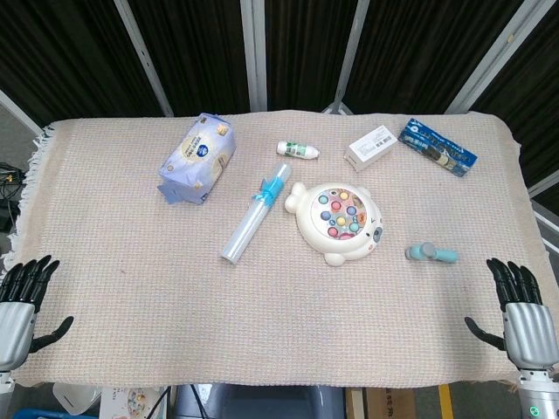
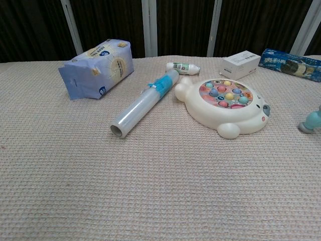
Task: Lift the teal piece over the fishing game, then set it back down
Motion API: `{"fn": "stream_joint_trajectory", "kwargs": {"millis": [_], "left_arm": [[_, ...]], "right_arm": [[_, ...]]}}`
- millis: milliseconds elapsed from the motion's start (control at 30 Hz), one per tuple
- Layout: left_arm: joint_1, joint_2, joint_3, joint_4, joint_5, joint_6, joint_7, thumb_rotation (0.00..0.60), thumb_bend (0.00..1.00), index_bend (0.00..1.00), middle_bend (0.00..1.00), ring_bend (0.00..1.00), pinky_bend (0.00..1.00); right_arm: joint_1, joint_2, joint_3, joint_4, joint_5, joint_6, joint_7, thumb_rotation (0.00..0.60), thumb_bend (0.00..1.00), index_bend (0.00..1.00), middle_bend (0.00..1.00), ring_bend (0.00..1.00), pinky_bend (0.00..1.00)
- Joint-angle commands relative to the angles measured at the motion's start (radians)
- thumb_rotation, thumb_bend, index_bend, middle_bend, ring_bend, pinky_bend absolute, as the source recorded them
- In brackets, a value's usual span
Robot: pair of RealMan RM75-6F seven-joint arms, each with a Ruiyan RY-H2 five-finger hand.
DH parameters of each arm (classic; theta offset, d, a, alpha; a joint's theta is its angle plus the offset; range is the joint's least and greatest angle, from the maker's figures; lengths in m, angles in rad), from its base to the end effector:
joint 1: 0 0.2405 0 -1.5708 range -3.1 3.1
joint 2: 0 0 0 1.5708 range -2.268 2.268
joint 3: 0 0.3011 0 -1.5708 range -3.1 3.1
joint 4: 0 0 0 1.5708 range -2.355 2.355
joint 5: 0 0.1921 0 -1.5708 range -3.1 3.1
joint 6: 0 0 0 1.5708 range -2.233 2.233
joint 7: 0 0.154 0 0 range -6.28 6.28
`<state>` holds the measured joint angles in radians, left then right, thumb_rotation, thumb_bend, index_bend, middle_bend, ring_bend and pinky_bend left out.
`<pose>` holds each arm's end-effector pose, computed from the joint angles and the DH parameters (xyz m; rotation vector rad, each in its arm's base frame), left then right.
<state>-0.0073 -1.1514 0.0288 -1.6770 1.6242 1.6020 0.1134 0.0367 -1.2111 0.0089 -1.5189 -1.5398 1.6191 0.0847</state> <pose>-0.3256 0.1507 0.1784 -1.4229 -0.8627 -0.9288 -0.3536 -0.1685 0.1804 1.3098 -0.9083 1.0119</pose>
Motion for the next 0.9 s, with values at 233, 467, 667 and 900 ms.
{"fn": "stream_joint_trajectory", "kwargs": {"millis": [233,467,667,900], "left_arm": [[0.011,0.0,0.007,-0.006,0.006,0.006,0.013,0.6,0.22,0.0,0.0,0.0,0.0],[0.023,0.001,0.015,-0.007,0.004,0.009,0.014,0.6,0.22,0.0,0.0,0.0,0.0],[0.017,0.004,0.014,-0.013,0.006,-0.002,0.021,0.6,0.22,0.0,0.0,0.0,0.0],[0.0,0.01,0.006,-0.039,0.011,-0.026,0.046,0.6,0.22,0.0,0.0,0.0,0.0]], "right_arm": [[0.009,0.003,-0.02,0.028,-0.07,-0.01,0.047,0.6,0.2,0.02,0.11,0.0,0.01],[0.018,0.011,-0.021,0.035,-0.09,-0.02,0.073,0.6,0.2,0.06,0.11,0.01,0.02],[0.073,0.043,0.01,0.042,-0.039,-0.125,0.127,0.6,0.23,0.17,0.19,0.06,0.06],[0.22,0.057,0.074,0.136,0.092,-0.416,0.233,0.6,0.33,0.22,0.23,0.09,0.09]]}}
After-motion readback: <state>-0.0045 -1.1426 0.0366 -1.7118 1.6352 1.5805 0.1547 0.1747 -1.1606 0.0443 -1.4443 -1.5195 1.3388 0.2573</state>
